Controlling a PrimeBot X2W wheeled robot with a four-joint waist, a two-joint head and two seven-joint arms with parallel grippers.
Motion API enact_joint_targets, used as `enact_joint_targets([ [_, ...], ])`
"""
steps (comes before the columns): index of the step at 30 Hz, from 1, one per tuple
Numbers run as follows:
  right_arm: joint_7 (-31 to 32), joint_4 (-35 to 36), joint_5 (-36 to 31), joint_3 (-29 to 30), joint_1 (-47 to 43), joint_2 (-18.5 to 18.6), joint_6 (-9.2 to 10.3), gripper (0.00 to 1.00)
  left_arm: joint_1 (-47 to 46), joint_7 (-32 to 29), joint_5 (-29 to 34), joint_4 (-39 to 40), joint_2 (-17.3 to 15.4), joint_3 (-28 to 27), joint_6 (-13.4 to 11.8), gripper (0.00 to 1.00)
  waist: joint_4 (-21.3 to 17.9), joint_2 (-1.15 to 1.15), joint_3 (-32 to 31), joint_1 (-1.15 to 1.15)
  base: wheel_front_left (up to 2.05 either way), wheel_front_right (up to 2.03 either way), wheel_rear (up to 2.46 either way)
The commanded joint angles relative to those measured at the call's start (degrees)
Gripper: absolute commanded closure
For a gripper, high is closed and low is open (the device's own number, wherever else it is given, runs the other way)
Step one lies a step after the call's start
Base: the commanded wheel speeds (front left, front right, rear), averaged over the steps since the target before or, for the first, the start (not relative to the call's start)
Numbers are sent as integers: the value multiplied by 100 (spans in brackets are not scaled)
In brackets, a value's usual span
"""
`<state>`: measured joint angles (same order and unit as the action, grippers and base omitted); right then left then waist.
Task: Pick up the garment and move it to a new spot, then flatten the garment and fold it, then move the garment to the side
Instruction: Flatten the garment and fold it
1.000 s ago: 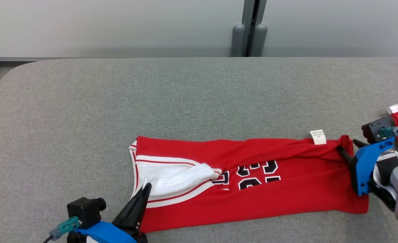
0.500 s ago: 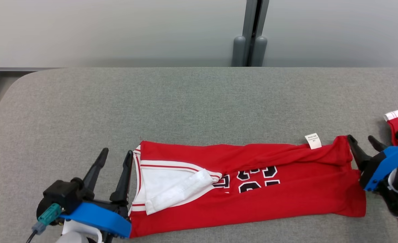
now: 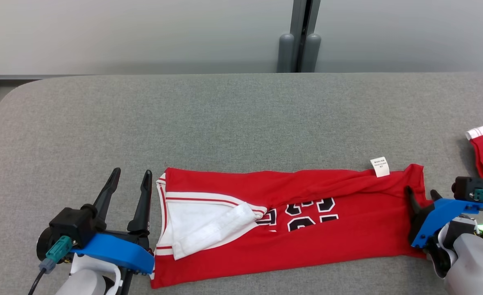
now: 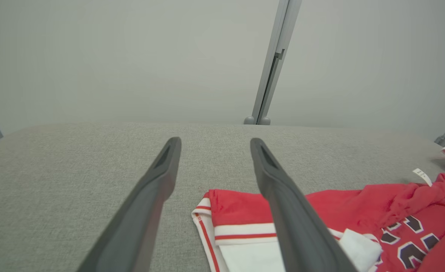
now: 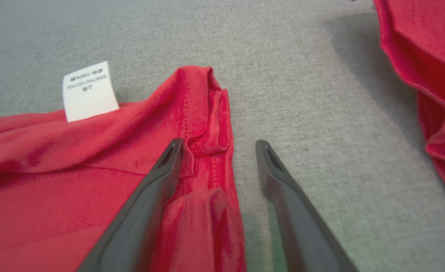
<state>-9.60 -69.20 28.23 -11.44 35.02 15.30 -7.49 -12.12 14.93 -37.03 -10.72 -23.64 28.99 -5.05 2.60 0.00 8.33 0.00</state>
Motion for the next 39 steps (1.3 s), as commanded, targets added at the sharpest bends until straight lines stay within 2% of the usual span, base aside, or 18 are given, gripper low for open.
enact_joint_targets([
  [1,-92,-210,-174,144,86,-142,-1,0,-14,27,43,-24,7,-24,20,0,18,0,30,0,0,0,0],
  [7,75,-442,-733,225,178,-286,-2,0,31,29,51,-38,47,-59,55,0,55,0,76,0,0,0,0],
  [8,153,-465,-820,226,161,-316,-8,3,26,29,57,-41,57,-58,72,0,67,0,82,0,0,0,0],
  [9,220,-486,-935,226,129,-331,-9,62,23,29,64,-44,70,-54,83,0,80,0,84,0,0,0,0],
  [10,275,-502,-1031,237,92,-356,-9,76,16,30,66,-47,81,-51,90,0,92,0,86,0,0,0,0],
  [11,286,-512,-1093,272,53,-384,-8,100,4,30,75,-50,91,-52,97,0,103,0,89,0,0,0,0],
  [17,117,-537,-1406,569,-45,-353,0,100,-24,30,91,-52,131,-126,128,0,101,0,100,0,0,0,0],
  [19,16,-519,-1500,691,106,-207,6,100,-9,30,111,-38,128,-167,131,0,73,0,96,0,0,0,0],
  [20,-54,-473,-1624,810,265,-3,9,100,18,31,139,-8,142,-187,109,0,54,0,72,0,0,0,0],
  [23,-75,-430,-1747,945,397,169,8,100,51,31,140,16,154,-207,97,0,46,0,31,0,0,0,0],
  [28,93,-306,-2186,1357,586,610,4,100,129,31,187,18,171,-240,125,0,67,0,-131,0,0,0,0],
  [29,156,-248,-2253,1420,604,594,4,100,137,31,187,24,162,-252,126,0,69,0,-148,0,0,0,0],
  [32,394,55,-2457,1481,586,173,-1,100,197,31,185,31,139,-284,137,0,73,0,-187,0,0,0,0],
  [36,860,877,-2556,1350,290,-841,-1,100,203,31,212,37,129,-307,141,0,75,0,-197,0,0,0,0],
  [37,1015,1176,-2545,1234,192,-998,-1,100,193,31,220,41,129,-307,144,0,76,0,-187,0,0,0,0],
  [39,1534,2256,-1971,427,-213,-1196,2,100,107,31,236,33,154,-270,174,0,108,0,-148,0,0,0,0],
])
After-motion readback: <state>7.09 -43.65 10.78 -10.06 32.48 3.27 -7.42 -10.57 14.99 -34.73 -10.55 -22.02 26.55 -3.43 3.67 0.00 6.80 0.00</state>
